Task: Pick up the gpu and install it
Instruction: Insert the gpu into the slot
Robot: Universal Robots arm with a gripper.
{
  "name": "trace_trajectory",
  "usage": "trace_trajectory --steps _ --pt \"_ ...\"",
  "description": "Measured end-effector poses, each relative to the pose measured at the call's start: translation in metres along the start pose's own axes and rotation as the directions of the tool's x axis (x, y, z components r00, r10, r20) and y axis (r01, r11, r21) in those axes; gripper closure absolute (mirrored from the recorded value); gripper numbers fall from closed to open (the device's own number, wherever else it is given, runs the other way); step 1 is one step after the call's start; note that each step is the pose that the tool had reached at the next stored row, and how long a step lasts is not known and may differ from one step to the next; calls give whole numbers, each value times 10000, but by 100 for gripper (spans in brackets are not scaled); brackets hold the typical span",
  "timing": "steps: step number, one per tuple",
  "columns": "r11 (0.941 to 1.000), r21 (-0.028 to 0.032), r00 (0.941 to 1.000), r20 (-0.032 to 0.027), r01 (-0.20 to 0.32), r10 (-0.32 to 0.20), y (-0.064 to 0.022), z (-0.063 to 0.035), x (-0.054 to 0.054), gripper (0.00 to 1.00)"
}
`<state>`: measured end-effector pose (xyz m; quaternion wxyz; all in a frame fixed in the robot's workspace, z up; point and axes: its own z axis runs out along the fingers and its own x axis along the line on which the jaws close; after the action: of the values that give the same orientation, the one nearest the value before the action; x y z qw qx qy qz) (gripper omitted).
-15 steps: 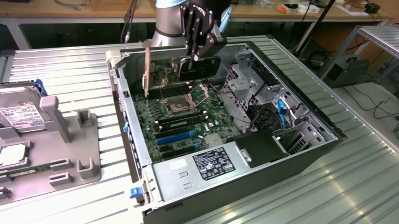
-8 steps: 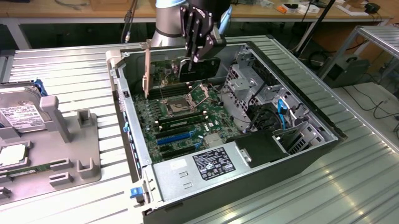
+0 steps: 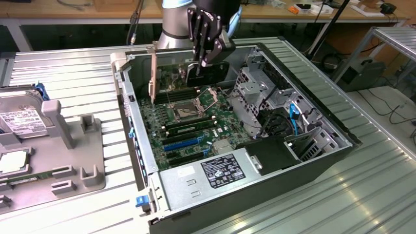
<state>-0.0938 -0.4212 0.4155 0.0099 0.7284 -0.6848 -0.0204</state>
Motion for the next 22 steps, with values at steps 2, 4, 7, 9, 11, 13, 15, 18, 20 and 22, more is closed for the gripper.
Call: trace_trajectory --steps 2,4,7,9,11,13,15,18,20,22 --pt "10000 1 10000 -1 0 0 0 8 0 73" --pt "10000 1 10000 0 0 0 0 15 0 73" --pt "10000 2 10000 0 0 0 -1 32 0 73" --pt "10000 3 10000 0 0 0 -2 43 1 73" --pt "10000 3 10000 0 0 0 -2 50 1 73" --pt "10000 4 10000 0 0 0 -3 62 1 73" --pt "10000 4 10000 0 0 0 -3 70 1 73" --pt "10000 5 10000 -1 0 0 -4 89 1 73" --pt "10000 6 10000 0 0 0 -4 99 2 73" --pt "10000 6 10000 -1 0 0 -5 110 2 73"
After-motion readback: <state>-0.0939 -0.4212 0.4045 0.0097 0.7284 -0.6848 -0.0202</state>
